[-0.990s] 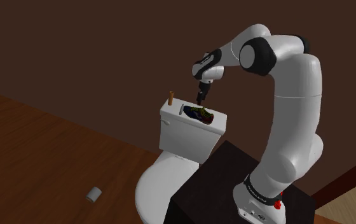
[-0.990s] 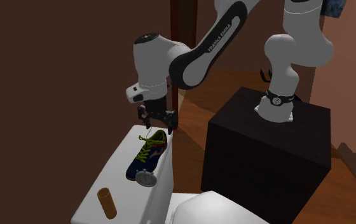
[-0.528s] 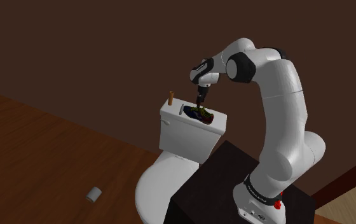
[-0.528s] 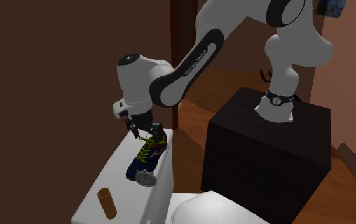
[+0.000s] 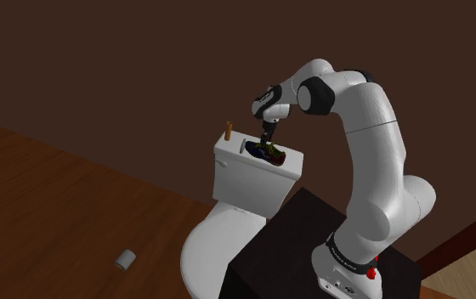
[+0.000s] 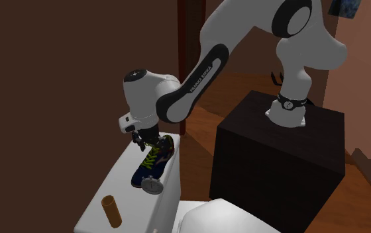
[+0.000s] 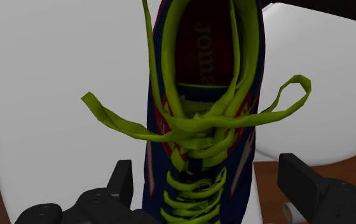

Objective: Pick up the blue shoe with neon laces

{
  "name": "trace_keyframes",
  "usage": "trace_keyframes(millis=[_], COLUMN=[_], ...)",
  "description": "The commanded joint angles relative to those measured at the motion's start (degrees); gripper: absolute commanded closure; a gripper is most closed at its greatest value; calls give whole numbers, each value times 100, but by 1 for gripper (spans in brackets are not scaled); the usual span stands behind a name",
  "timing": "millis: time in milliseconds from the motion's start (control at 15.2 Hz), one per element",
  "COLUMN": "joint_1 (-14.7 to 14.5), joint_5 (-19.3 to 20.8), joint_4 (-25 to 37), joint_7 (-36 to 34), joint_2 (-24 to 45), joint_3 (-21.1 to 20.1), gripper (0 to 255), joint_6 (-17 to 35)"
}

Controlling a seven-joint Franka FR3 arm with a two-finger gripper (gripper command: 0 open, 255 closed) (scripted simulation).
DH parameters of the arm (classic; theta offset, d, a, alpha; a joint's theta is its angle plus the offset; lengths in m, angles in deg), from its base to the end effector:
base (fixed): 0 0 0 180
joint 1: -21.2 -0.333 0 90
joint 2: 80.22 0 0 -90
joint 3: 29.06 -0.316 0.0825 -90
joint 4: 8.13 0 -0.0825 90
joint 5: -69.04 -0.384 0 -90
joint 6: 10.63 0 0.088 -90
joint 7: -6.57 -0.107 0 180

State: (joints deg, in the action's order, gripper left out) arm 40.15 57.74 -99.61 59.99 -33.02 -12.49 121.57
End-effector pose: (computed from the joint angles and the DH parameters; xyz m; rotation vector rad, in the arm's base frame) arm 0.5720 -0.3748 0.1549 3.1107 0.3974 -0.1629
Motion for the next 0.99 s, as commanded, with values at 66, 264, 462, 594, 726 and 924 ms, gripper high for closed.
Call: trace_keyframes(millis=[66,264,462,594,726,924], joint_1=[14,15,17,5,-14,-43], joint_5=[-6,-7,-6,-5,19,57], joint_4=[34,36,41,9,-25,-65], joint_7=[6,6,8,3,-3,-14], joint_2=[39,41,43,21,-96,-265], joint_3=[-6,-6,-6,-4,22,59], gripper=[255,255,255,255,255,255], joint_6=[8,8,5,15,-67,-197])
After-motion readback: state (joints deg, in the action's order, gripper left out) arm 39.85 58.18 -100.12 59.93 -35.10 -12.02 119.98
